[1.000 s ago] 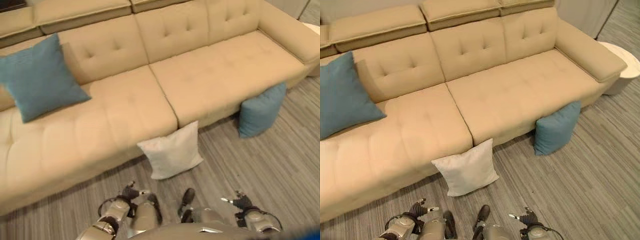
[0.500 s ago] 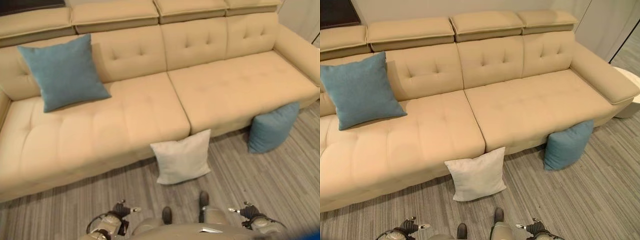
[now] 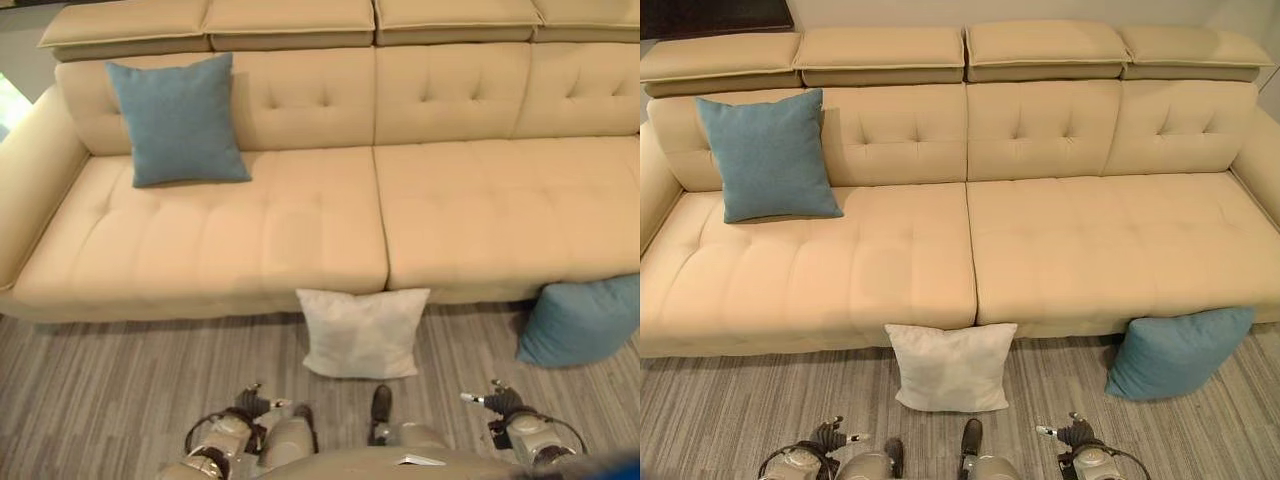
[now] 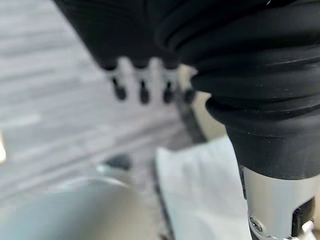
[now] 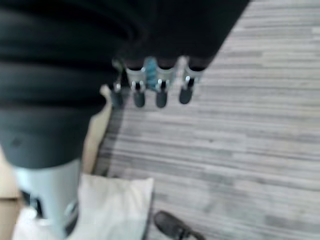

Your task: Pick up all the scattered cushions and arrange them neatly on the sofa.

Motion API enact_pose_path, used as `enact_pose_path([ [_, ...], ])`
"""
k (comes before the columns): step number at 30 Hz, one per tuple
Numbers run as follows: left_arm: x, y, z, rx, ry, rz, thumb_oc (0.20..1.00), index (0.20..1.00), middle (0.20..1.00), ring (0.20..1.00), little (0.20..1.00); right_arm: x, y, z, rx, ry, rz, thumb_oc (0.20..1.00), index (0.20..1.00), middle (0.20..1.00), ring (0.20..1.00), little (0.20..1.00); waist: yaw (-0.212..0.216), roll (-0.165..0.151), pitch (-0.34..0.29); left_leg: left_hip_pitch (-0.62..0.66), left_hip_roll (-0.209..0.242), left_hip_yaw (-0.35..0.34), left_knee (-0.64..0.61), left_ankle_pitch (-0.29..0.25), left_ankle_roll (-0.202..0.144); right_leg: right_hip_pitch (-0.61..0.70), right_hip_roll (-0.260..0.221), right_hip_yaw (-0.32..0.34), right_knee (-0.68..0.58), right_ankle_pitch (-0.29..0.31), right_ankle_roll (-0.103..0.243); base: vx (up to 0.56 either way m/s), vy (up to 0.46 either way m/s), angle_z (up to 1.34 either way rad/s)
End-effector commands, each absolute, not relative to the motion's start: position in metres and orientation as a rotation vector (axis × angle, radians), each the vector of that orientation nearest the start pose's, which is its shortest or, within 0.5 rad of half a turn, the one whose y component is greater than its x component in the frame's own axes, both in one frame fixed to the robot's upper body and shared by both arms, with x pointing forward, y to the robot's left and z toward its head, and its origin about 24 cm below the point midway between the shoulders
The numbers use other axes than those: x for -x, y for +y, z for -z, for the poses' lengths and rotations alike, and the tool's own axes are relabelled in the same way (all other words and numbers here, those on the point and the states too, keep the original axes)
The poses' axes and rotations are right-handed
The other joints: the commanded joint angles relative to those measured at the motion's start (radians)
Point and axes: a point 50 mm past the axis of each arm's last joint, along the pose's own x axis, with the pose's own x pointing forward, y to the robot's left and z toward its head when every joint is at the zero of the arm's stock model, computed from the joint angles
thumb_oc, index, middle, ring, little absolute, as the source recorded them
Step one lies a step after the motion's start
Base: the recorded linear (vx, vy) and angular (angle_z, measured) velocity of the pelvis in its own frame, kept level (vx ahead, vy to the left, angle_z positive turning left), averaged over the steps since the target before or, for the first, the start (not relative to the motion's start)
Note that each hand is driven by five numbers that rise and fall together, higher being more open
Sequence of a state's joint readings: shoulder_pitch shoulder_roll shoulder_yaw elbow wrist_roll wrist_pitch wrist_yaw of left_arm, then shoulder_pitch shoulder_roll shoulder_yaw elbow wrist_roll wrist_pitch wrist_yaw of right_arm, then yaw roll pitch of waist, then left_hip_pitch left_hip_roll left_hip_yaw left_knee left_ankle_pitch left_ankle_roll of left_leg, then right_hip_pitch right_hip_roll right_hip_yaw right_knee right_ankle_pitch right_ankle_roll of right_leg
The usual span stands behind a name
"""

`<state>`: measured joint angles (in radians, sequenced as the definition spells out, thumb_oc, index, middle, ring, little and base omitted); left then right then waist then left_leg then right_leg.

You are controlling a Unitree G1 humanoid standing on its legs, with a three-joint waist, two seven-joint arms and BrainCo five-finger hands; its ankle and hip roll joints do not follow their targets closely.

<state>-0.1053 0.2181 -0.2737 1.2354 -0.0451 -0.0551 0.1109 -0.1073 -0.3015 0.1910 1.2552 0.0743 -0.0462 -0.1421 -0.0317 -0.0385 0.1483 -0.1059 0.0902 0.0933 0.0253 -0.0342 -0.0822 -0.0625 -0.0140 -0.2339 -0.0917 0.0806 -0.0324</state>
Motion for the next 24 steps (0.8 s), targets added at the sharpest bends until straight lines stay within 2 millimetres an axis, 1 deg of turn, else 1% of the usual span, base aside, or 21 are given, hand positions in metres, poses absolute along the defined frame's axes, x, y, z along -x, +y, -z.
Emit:
enact_pose_path([
  [1,-0.135,0.223,0.151,-0.437,1.068,-0.001,1.000,1.000,1.000,1.000,1.000,-0.122,-0.264,0.144,0.426,1.109,0.195,1.000,1.000,1.000,1.000,1.000,-0.001,-0.002,-0.039,-0.021,-0.037,-0.028,0.076,-0.034,0.018,-0.031,-0.101,0.057,0.137,-0.108,0.133,0.10,0.088,-0.24],
  [5,-0.132,0.233,0.150,-0.445,1.079,-0.038,1.000,1.000,1.000,1.000,1.000,-0.123,-0.262,0.145,0.427,1.104,0.193,1.000,1.000,1.000,1.000,1.000,0.008,-0.011,-0.050,-0.006,-0.052,-0.015,0.062,-0.042,0.032,-0.027,-0.119,0.071,0.133,-0.105,0.146,0.08,0.088,-0.13],
  [8,-0.137,0.238,0.147,-0.436,1.060,-0.072,1.000,1.000,1.000,1.000,1.000,-0.128,-0.262,0.143,0.423,1.084,0.202,1.000,1.000,1.000,1.000,1.000,0.011,-0.014,-0.046,-0.008,-0.056,-0.011,0.068,-0.049,0.035,-0.032,-0.126,0.072,0.135,-0.102,0.150,0.01,0.038,-0.12],
  [9,-0.147,0.243,0.141,-0.422,1.021,-0.115,1.000,1.000,1.000,1.000,1.000,-0.138,-0.264,0.138,0.417,1.044,0.221,1.000,1.000,1.000,1.000,1.000,0.013,-0.015,-0.034,-0.023,-0.059,-0.009,0.076,-0.051,0.036,-0.051,-0.133,0.073,0.143,-0.099,0.154,-0.09,0.009,0.03],
  [12,-0.180,0.249,0.124,-0.376,0.891,-0.193,1.000,1.000,1.000,1.000,1.000,-0.167,-0.268,0.124,0.414,0.942,0.256,1.000,1.000,1.000,1.000,1.000,0.012,-0.016,0.017,-0.103,-0.058,-0.011,0.114,-0.048,0.036,-0.135,-0.146,0.079,0.185,-0.090,0.153,-0.17,-0.002,0.02],
  [13,-0.180,0.249,0.124,-0.376,0.891,-0.194,1.000,1.000,1.000,1.000,1.000,-0.167,-0.268,0.124,0.414,0.942,0.256,1.000,1.000,1.000,1.000,1.000,0.012,-0.016,0.016,-0.107,-0.058,-0.011,0.116,-0.049,0.036,-0.139,-0.146,0.079,0.186,-0.090,0.153,-0.18,-0.002,0.04],
  [14,-0.192,0.249,0.117,-0.358,0.843,-0.215,1.000,1.000,1.000,1.000,1.000,-0.178,-0.269,0.118,0.415,0.903,0.268,1.000,1.000,1.000,1.000,1.000,0.011,-0.014,0.036,-0.143,-0.059,-0.014,0.132,-0.045,0.036,-0.181,-0.149,0.082,0.209,-0.087,0.151,-0.26,0.009,0.05],
  [15,-0.217,0.249,0.100,-0.310,0.733,-0.265,1.000,1.000,1.000,1.000,1.000,-0.199,-0.271,0.105,0.422,0.826,0.290,1.000,1.000,1.000,1.000,1.000,0.011,-0.007,0.077,-0.220,-0.061,-0.016,0.166,-0.034,0.035,-0.272,-0.156,0.084,0.261,-0.080,0.143,-0.34,0.005,0.03],
  [16,-0.230,0.249,0.091,-0.282,0.677,-0.288,1.000,1.000,1.000,1.000,1.000,-0.212,-0.271,0.097,0.417,0.777,0.301,1.000,1.000,1.000,1.000,1.000,0.011,-0.003,0.091,-0.261,-0.062,-0.015,0.182,-0.027,0.033,-0.314,-0.160,0.083,0.284,-0.079,0.139,-0.25,0.005,-0.06],
  [17,-0.230,0.249,0.091,-0.282,0.677,-0.288,1.000,1.000,1.000,1.000,1.000,-0.212,-0.271,0.097,0.417,0.777,0.301,1.000,1.000,1.000,1.000,1.000,0.012,-0.003,0.090,-0.265,-0.061,-0.015,0.188,-0.031,0.033,-0.318,-0.160,0.084,0.289,-0.082,0.139,-0.12,-0.001,-0.06],
  [18,-0.238,0.248,0.085,-0.258,0.638,-0.303,1.000,1.000,1.000,1.000,1.000,-0.221,-0.271,0.090,0.416,0.739,0.310,1.000,1.000,1.000,1.000,1.000,0.012,0.000,0.098,-0.303,-0.062,-0.018,0.204,-0.026,0.033,-0.357,-0.163,0.084,0.310,-0.083,0.135,-0.13,-0.002,-0.02],
  [19,-0.256,0.245,0.070,-0.220,0.556,-0.323,1.000,1.000,1.000,1.000,1.000,-0.240,-0.271,0.076,0.411,0.662,0.333,1.000,1.000,1.000,1.000,1.000,0.011,0.008,0.115,-0.369,-0.057,-0.020,0.229,-0.015,0.029,-0.421,-0.170,0.084,0.342,-0.086,0.130,-0.19,-0.013,0.04],
  [20,-0.267,0.244,0.060,-0.194,0.505,-0.342,1.000,1.000,1.000,1.000,1.000,-0.252,-0.270,0.066,0.407,0.612,0.351,1.000,1.000,1.000,1.000,1.000,0.011,0.012,0.127,-0.416,-0.051,-0.020,0.252,-0.009,0.023,-0.466,-0.174,0.078,0.366,-0.088,0.127,-0.11,-0.030,0.05],
  [21,-0.277,0.242,0.051,-0.178,0.467,-0.345,1.000,1.000,1.000,1.000,1.000,-0.262,-0.269,0.057,0.400,0.572,0.361,1.000,1.000,1.000,1.000,1.000,0.013,0.018,0.134,-0.441,-0.043,-0.027,0.275,-0.036,0.014,-0.495,-0.172,0.085,0.396,-0.119,0.131,-0.06,-0.041,0.04],
  [23,-0.295,0.238,0.032,-0.137,0.377,-0.358,1.000,1.000,1.000,1.000,1.000,-0.282,-0.269,0.037,0.402,0.484,0.387,1.000,1.000,1.000,1.000,1.000,0.009,0.022,0.150,-0.528,-0.035,-0.033,0.316,-0.032,0.008,-0.585,-0.175,0.088,0.447,-0.124,0.129,-0.12,-0.048,0.09],
  [24,-0.315,0.229,0.009,-0.095,0.285,-0.357,1.000,1.000,1.000,1.000,1.000,-0.309,-0.266,0.006,0.388,0.357,0.426,1.000,1.000,1.000,1.000,1.000,0.002,0.028,0.163,-0.648,-0.025,-0.045,0.368,-0.032,0.008,-0.712,-0.177,0.104,0.513,-0.134,0.126,-0.20,-0.068,0.04],
])
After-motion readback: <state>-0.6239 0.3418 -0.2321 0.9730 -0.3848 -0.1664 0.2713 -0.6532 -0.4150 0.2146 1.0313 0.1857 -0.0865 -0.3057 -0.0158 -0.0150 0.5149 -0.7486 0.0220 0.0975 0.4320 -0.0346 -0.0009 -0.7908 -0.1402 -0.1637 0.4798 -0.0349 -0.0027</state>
